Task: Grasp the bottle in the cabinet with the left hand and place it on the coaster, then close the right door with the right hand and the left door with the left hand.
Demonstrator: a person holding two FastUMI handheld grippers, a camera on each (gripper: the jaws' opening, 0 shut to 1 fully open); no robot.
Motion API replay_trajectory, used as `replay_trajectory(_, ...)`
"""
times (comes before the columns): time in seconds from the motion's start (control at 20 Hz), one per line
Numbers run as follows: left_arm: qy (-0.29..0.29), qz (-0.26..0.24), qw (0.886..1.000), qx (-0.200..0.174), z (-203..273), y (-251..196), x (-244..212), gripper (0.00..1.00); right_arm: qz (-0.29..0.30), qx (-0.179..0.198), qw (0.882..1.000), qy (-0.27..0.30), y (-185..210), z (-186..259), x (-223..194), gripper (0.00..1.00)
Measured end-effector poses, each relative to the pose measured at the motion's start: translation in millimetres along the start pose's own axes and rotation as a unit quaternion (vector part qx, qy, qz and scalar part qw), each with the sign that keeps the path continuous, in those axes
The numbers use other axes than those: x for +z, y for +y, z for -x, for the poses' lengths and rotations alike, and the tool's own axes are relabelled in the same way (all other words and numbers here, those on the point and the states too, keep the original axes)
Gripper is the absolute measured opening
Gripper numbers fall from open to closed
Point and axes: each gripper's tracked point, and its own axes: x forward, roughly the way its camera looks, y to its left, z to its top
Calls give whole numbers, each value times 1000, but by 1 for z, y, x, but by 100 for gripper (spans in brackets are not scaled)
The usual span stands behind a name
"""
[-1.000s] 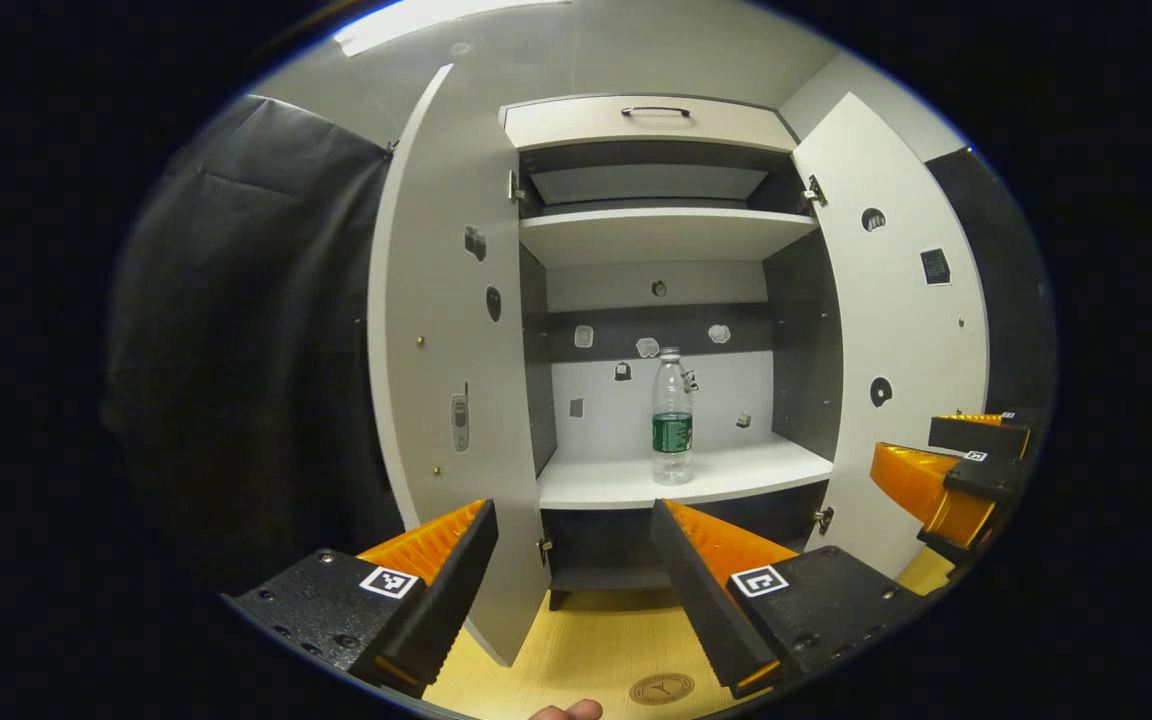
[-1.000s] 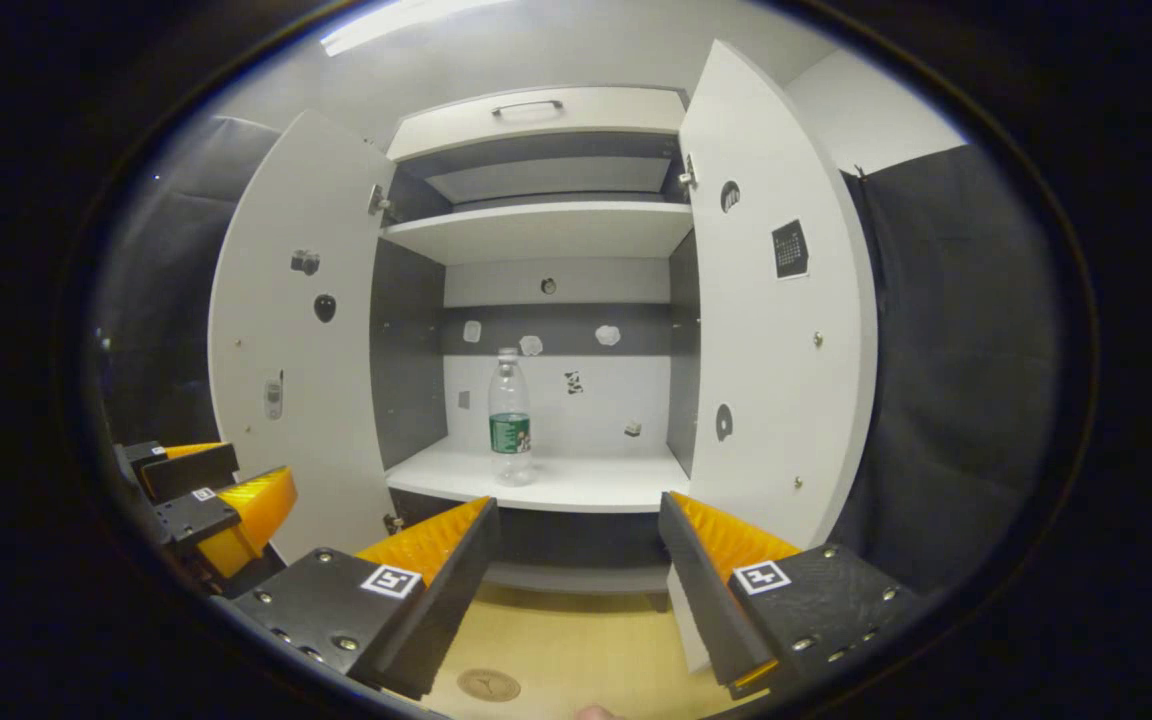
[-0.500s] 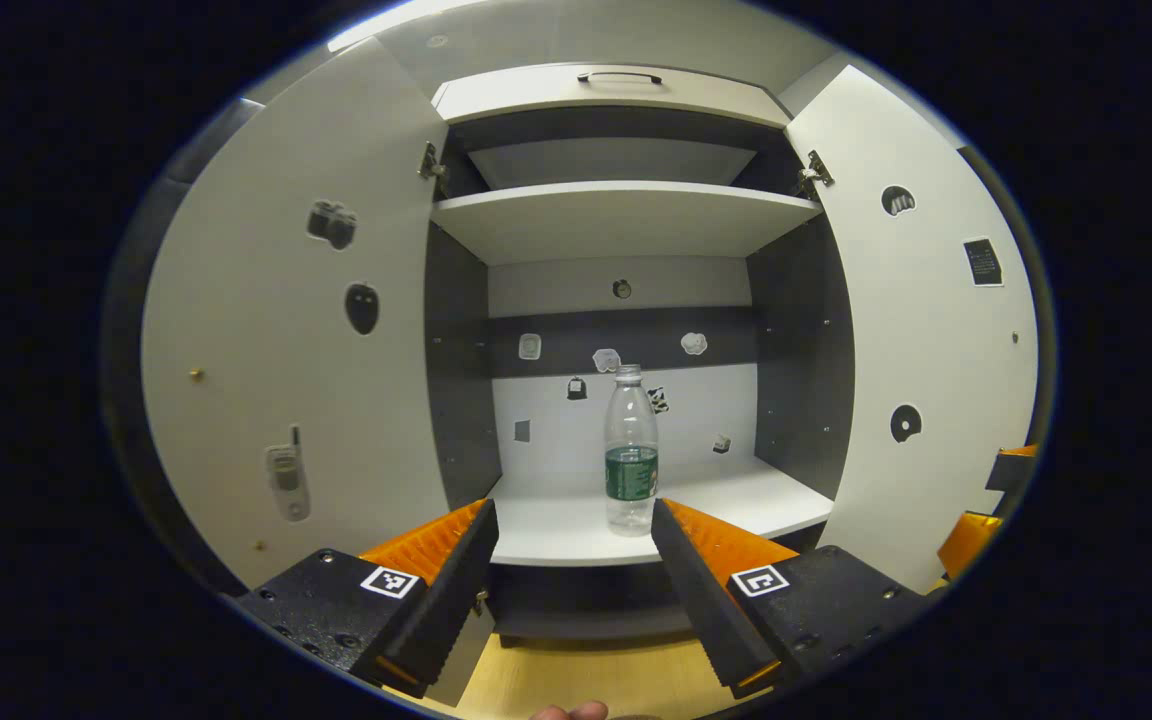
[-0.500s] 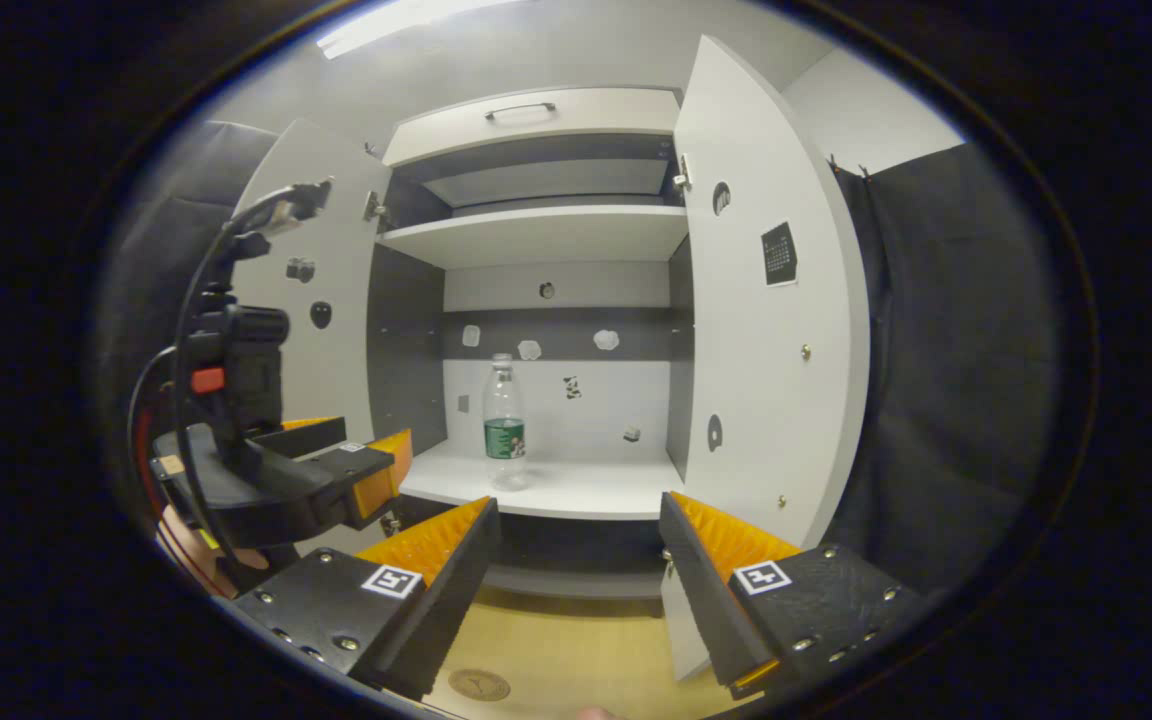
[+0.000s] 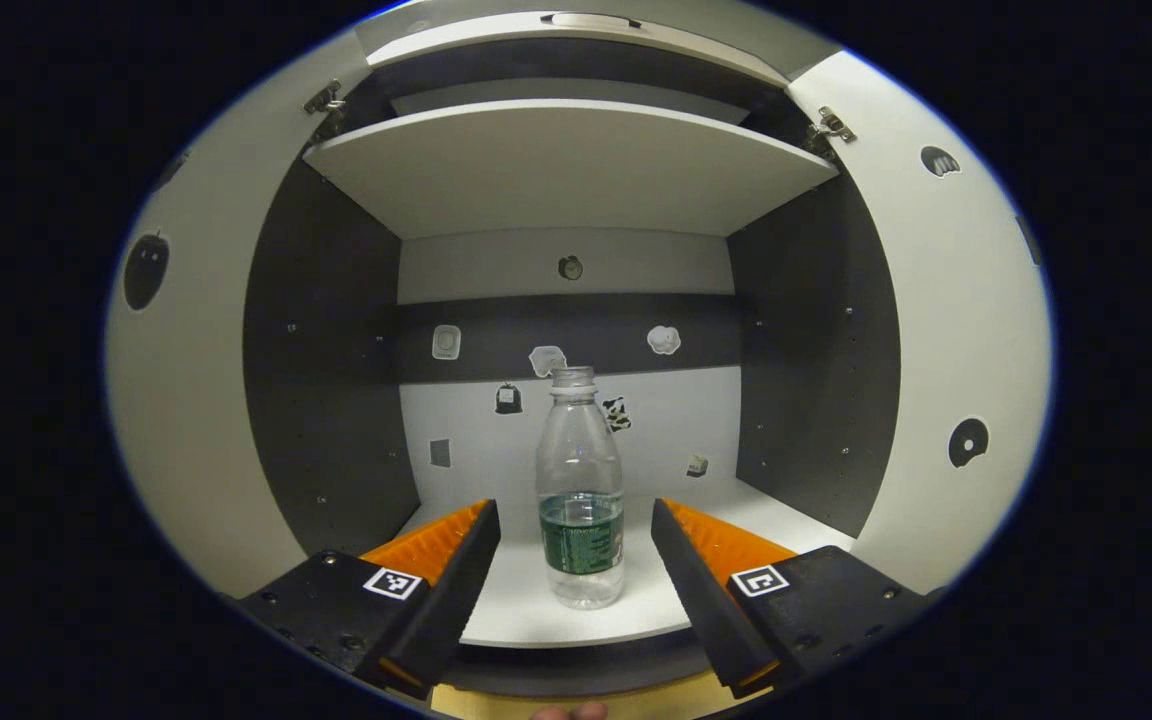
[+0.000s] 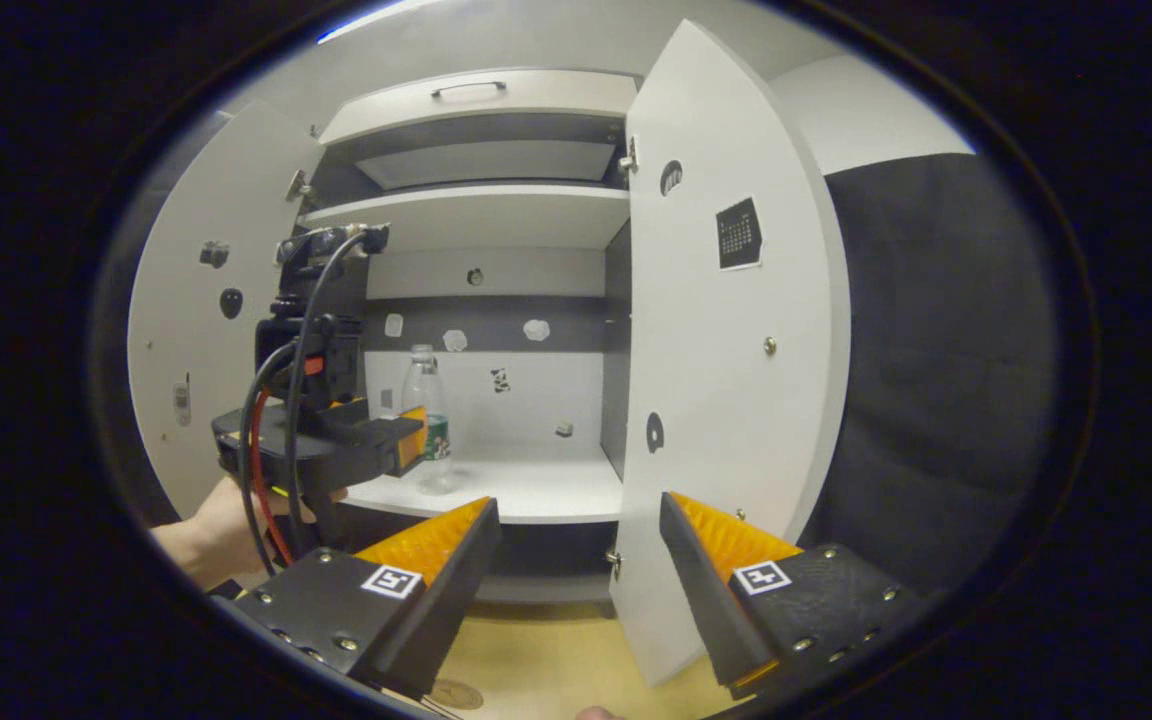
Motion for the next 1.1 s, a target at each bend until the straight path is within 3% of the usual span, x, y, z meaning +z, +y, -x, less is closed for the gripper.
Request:
replay_trajectory(0.65, 9, 9, 1000, -11, -72, 0, -11, 96, 19, -22, 999, 15, 8, -7, -2, 98)
replay_trajectory(0.8, 8, 11, 1000, -9, -74, 0, -13, 83, 20, -27, 999, 17, 4, -6, -4, 98)
replay_trajectory(1.1, 2, 21, 1000, 0, -62, 5, -5, 81, 16, -23, 999, 16, -2, -4, -4, 98)
